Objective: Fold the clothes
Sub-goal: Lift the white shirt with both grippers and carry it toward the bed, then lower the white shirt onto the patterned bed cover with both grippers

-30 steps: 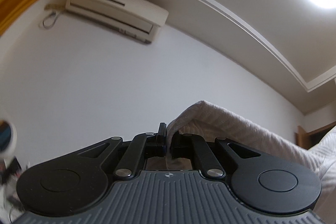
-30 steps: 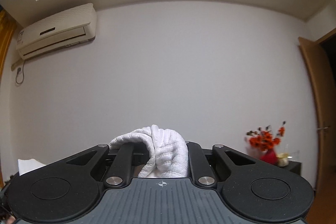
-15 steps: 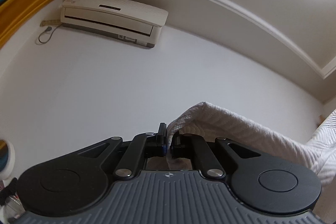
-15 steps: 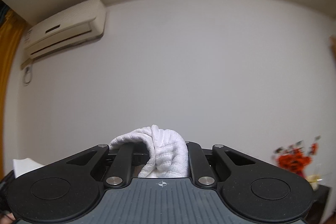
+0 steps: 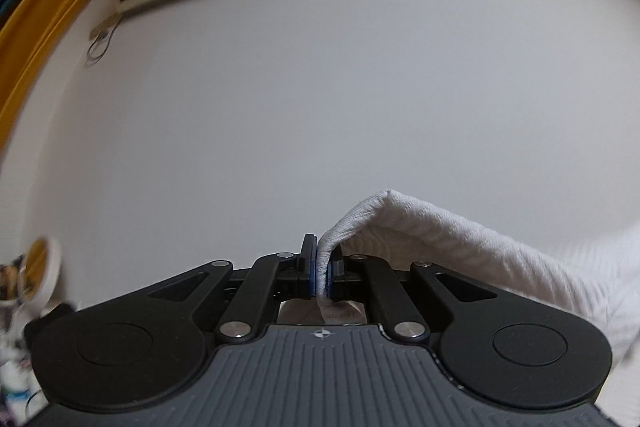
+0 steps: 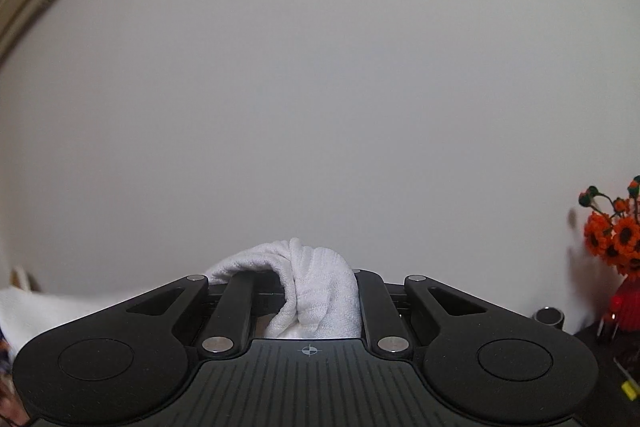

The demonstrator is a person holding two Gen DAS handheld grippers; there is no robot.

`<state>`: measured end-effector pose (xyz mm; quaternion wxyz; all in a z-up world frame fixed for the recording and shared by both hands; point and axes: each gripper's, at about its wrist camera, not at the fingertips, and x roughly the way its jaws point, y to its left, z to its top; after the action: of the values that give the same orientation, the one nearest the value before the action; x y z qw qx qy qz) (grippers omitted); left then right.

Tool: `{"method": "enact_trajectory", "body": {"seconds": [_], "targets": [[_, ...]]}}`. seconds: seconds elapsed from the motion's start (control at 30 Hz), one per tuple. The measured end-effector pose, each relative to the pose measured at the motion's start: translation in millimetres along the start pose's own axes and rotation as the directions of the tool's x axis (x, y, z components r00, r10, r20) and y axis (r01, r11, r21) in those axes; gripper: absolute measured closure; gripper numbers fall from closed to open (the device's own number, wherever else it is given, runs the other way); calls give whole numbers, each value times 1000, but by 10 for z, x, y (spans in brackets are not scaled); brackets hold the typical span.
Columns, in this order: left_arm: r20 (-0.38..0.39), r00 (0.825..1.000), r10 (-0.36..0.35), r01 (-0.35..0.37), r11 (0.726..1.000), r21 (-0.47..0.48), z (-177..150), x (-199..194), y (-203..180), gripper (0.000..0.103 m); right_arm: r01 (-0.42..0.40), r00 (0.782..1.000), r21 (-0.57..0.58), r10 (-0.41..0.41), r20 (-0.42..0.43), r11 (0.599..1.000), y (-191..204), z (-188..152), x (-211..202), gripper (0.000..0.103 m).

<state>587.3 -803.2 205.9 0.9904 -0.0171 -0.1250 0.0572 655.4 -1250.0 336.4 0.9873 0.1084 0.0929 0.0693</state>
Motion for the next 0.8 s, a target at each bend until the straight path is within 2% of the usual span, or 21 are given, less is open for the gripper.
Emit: {"method": "enact_trajectory", "body": {"seconds": [0.07, 0.13, 0.2, 0.27, 0.33, 0.4, 0.47, 0.53, 0.63, 0.8], "targets": [[-113, 993, 28, -23, 999, 45, -369, 173, -170, 98, 12, 996, 29, -10, -86, 999, -308, -362, 411, 92], [-255, 966, 51, -25, 994, 106, -828, 251, -269, 98, 27, 978, 63, -14, -208, 998, -558, -909, 770, 92], [-392, 917, 73, -7, 986, 168, -1321, 235, -307, 98, 42, 945, 84, -12, -327, 996, -709, -1482, 1022, 92], [-508, 856, 103, 20, 973, 231, -1745, 134, -323, 98, 56, 903, 93, -11, -430, 994, -812, -2023, 1171, 92], [-579, 807, 114, 55, 962, 266, -2041, -41, -329, 98, 70, 863, 93, -13, -506, 993, -841, -2538, 1251, 92], [-634, 765, 113, 96, 954, 285, -2247, -238, -309, 98, 111, 838, 125, -25, -546, 986, -859, -2919, 1206, 92], [-679, 727, 102, 140, 946, 292, -2408, -436, -274, 98, 162, 819, 204, -16, -574, 965, -929, -3277, 923, 92], [-706, 703, 89, 183, 936, 300, -2504, -576, -233, 98, 203, 808, 266, -8, -590, 943, -914, -3531, 640, 92], [-732, 679, 55, 225, 934, 279, -2583, -774, -128, 98, 224, 812, 284, -18, -583, 932, -862, -3570, 460, 92], [-753, 658, -24, 294, 928, 228, -2501, -977, -15, 98, 267, 822, 320, -41, -568, 909, -802, -3508, 217, 92]]}}
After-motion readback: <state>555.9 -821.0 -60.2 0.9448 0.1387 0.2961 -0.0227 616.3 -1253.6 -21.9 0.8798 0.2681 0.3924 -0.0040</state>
